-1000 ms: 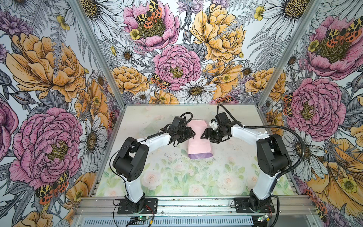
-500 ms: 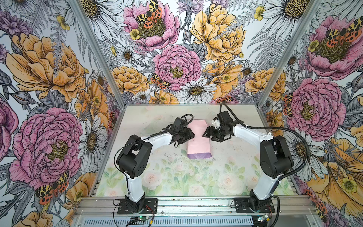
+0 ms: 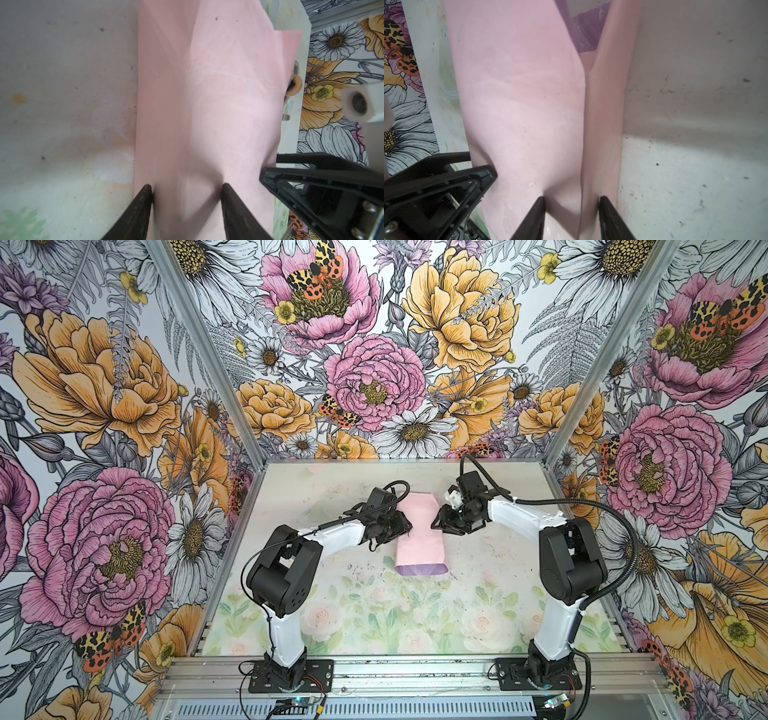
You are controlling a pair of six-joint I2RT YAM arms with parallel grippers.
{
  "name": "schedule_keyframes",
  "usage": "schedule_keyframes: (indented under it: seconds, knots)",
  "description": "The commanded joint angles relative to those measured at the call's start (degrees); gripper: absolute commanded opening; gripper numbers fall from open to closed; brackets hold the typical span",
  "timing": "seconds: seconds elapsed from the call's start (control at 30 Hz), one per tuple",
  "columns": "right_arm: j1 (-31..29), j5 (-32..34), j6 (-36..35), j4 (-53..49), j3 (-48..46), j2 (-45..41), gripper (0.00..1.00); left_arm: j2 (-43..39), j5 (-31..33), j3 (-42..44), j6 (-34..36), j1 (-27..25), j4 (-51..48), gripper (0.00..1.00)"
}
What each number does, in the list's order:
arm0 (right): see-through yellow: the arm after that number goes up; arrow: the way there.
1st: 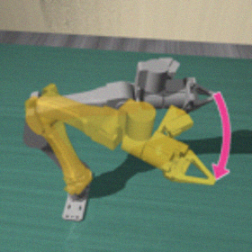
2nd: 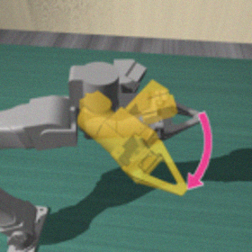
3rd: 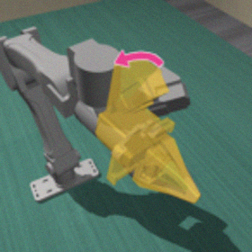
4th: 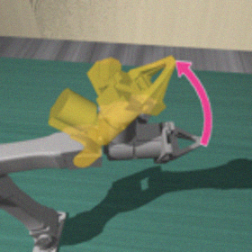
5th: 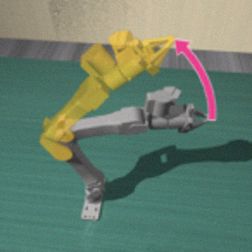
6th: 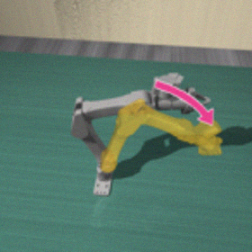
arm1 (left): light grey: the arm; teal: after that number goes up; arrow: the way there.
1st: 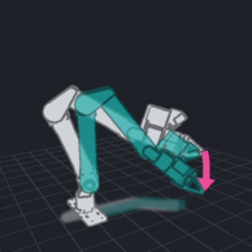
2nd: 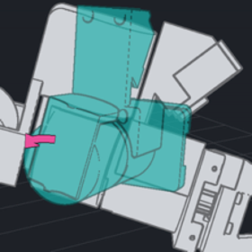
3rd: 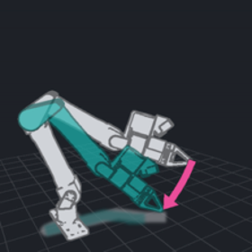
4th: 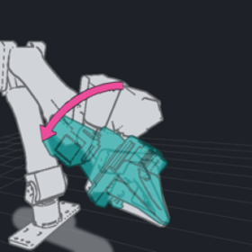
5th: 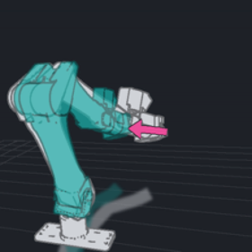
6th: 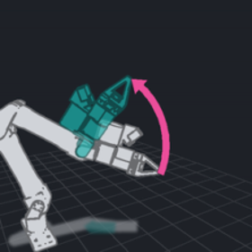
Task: Wrap the gift box in paper
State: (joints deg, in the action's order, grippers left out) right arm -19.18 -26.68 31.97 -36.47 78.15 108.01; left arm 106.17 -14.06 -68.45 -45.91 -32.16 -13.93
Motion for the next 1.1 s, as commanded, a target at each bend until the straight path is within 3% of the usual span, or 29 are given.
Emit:
schedule_keyframes:
  seconds: [0.0, 0.27, 0.4, 0.7, 0.83, 0.97, 1.07]
  knots:
    - [-1.1, 1.6, 0.7, 0.1, -1.3, -2.0, 0.34, -0.7, 2.0, -2.1, 2.1, -0.6, -2.0, 0.54]
    - [-1.0, 4.4, 1.1, 0.4, -3.4, -3.1, 0.27, -0.8, 0.2, -4.0, 2.9, 1.4, -3.0, 0.65]
    - [-0.9, 5.0, 0.9, 0.4, -3.5, -3.0, 0.27, -1.3, -0.7, -3.3, 2.5, 2.4, -2.3, 0.65]
    - [-0.9, 5.7, 0.8, 0.4, -3.5, -3.5, 0.27, 1.8, -1.1, -2.6, 2.9, 1.2, -1.3, 0.52]
    - [-0.4, 5.7, 0.4, 0.3, -2.8, -5.1, 0.35, 2.1, 1.2, -1.6, 4.4, 0.8, -1.9, 0.47]
    - [1.4, 5.2, -0.5, -0.2, -2.2, -8.0, 0.57, 1.8, 1.8, -0.5, 4.8, 0.8, -2.2, 0.46]
    - [2.3, 4.6, -2.6, -2.8, 0.1, -6.9, 0.65, 1.4, 2.2, -0.4, 5.0, 0.7, -2.5, 0.45]
